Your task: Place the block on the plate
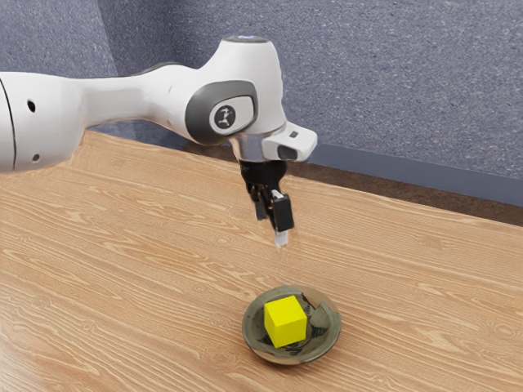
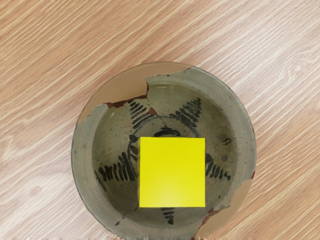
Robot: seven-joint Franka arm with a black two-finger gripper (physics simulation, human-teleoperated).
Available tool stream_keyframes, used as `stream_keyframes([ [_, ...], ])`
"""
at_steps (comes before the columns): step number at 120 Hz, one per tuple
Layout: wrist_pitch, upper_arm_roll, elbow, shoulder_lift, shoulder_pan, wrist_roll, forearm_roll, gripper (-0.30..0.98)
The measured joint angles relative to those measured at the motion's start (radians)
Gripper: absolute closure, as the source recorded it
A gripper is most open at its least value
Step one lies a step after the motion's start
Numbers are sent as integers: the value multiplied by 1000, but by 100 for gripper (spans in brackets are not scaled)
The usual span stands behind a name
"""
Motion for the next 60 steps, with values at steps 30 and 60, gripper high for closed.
stream_keyframes([
  [30,-108,127,42,-118,6,-52,1,0],
  [60,-281,290,157,-130,7,-171,4,0],
])
